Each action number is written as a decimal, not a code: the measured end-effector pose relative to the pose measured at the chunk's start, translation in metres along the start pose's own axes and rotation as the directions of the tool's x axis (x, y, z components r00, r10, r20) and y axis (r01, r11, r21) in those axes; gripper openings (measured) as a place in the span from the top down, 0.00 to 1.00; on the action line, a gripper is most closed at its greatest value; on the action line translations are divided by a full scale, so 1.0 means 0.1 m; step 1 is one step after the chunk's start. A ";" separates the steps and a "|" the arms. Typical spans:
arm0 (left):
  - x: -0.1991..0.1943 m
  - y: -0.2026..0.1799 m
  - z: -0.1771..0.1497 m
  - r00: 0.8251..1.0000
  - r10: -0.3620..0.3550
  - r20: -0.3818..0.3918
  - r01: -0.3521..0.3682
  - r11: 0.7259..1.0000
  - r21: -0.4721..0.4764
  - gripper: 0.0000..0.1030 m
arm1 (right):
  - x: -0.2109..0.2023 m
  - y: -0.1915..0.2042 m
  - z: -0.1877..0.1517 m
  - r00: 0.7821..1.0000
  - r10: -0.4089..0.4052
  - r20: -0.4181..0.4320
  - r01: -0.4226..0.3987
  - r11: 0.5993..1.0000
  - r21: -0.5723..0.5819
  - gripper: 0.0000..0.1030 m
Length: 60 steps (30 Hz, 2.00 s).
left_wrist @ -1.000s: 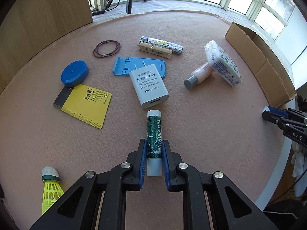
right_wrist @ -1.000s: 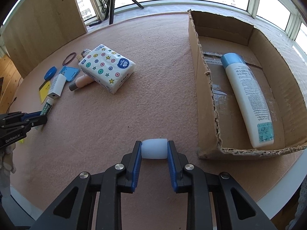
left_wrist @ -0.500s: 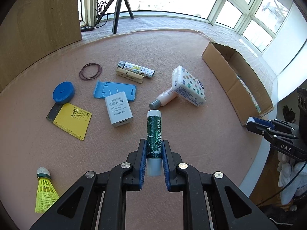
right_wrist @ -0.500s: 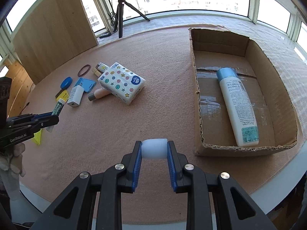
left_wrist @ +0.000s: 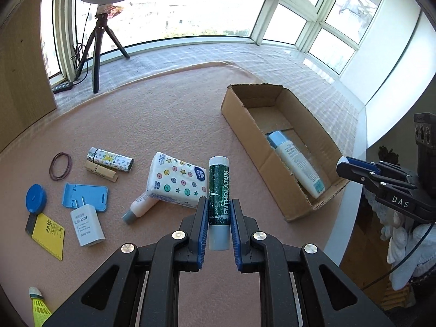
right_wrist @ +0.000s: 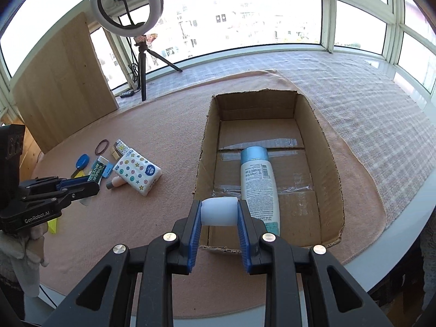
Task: Organize objects
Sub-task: 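Carry the eraser with the right gripper while the left carries the lip balm over the box, then open the right gripper over the box while the left releases the lip balm into it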
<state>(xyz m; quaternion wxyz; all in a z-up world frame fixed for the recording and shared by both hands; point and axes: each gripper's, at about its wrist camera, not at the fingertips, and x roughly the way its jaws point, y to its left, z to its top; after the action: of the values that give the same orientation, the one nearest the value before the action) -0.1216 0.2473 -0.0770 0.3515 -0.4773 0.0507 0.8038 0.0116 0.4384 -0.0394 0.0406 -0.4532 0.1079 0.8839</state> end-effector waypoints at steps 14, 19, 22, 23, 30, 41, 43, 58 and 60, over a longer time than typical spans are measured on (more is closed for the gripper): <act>0.65 -0.83 0.54 0.998 -0.052 -0.020 0.053 0.997 0.061 0.84 | 0.16 -0.64 0.21 0.999 -0.041 -0.006 0.042 0.999 0.018 0.78; 0.82 -1.02 0.59 0.998 -0.054 -0.034 0.056 0.996 0.075 0.84 | 0.26 -0.76 0.21 0.999 -0.030 -0.025 0.031 0.999 0.023 0.78; 0.90 -1.07 0.60 0.998 -0.057 -0.040 0.060 0.996 0.073 0.84 | 0.30 -0.80 0.22 0.999 -0.029 -0.030 0.029 0.999 0.021 0.78; 0.92 -1.09 0.61 0.998 -0.057 -0.041 0.060 0.995 0.074 0.84 | 0.31 -0.82 0.23 0.999 -0.027 -0.031 0.028 0.999 0.021 0.78; 1.00 -1.15 0.59 0.997 -0.044 -0.056 0.048 0.995 0.085 0.81 | 0.35 -0.87 0.24 0.999 -0.021 -0.042 0.022 1.000 0.011 0.77; 0.85 -1.03 0.56 0.999 -0.012 -0.034 0.014 0.997 0.072 0.50 | 0.32 -0.77 0.19 0.998 -0.040 -0.042 0.039 0.999 -0.023 0.49; 0.82 -0.97 0.56 0.999 -0.001 -0.032 0.003 0.998 0.063 0.50 | 0.31 -0.76 0.18 0.998 -0.040 -0.041 0.039 0.999 -0.020 0.49; 0.70 0.21 0.57 0.974 0.207 -0.092 -0.216 0.971 -0.103 0.50 | 0.22 -0.66 0.08 0.999 0.009 -0.039 -0.007 0.999 0.041 0.49; 0.71 0.33 0.60 0.971 0.218 -0.099 -0.228 0.967 -0.110 0.50 | 0.23 -0.64 0.07 0.999 0.013 -0.042 -0.012 0.999 0.044 0.49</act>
<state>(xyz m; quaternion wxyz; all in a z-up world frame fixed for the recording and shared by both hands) -0.2071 0.2849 -0.1100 0.2269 -0.5230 0.0704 0.8186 0.0037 0.5014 -0.0638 0.0427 -0.4700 0.1309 0.8719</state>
